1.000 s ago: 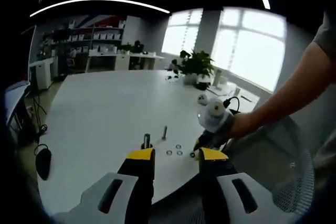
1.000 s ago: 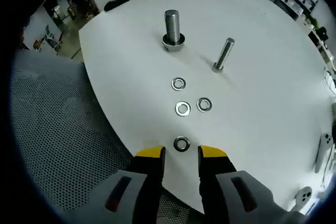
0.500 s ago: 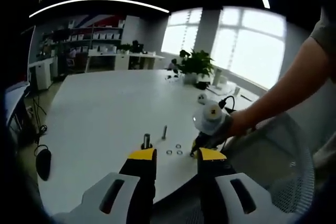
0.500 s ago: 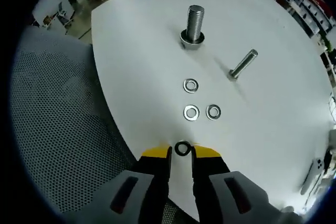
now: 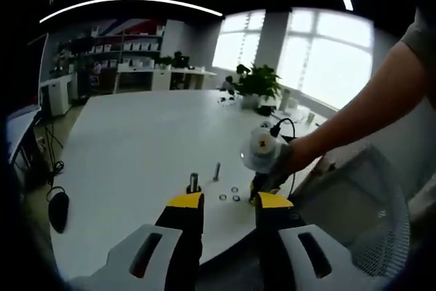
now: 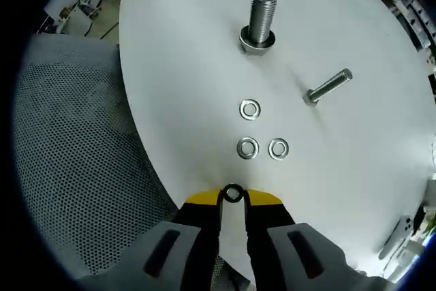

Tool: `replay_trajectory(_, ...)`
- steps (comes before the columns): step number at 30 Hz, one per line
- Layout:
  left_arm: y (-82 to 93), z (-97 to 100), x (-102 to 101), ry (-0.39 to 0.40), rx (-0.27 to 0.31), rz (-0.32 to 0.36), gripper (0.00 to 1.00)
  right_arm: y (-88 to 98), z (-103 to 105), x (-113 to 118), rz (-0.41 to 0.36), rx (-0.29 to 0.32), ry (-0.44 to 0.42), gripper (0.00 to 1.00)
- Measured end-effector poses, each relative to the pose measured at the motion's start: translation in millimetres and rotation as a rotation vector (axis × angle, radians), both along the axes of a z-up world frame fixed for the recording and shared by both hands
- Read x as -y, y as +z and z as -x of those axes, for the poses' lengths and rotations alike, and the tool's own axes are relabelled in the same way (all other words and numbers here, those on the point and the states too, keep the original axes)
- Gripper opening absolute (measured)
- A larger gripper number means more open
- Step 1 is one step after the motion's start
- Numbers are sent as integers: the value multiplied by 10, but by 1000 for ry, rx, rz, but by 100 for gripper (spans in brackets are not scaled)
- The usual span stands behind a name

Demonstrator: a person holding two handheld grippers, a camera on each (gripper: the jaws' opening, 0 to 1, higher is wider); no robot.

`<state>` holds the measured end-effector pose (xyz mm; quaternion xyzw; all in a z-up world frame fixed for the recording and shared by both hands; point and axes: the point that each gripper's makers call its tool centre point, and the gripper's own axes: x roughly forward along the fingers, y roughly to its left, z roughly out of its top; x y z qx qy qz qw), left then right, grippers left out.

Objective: Place the washer onto the threaded stud by aligning its center hole with the stud, sliding it down to the base, and recovering from edge contact or off-axis alignment until the washer reaches the visible bottom stop.

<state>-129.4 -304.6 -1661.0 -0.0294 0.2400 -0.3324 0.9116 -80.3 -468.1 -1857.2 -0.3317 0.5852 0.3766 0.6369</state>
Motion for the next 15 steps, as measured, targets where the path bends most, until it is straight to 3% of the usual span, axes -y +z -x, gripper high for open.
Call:
replay_trajectory(4, -1, -5, -4, 4, 0, 0, 28, 10, 30, 9, 11, 24, 19, 14)
replay_trajectory(7, -2, -1, 0, 0, 0, -1, 28, 16, 13, 14, -18, 54, -47, 14)
replay_trajectory(12, -2, -2, -5, 3, 1, 0, 28, 38, 42, 19, -72, 112, -62, 14)
replay_trajectory(15, 2, -2, -6, 4, 2, 1, 28, 24, 12, 27, -90, 115, -114, 14)
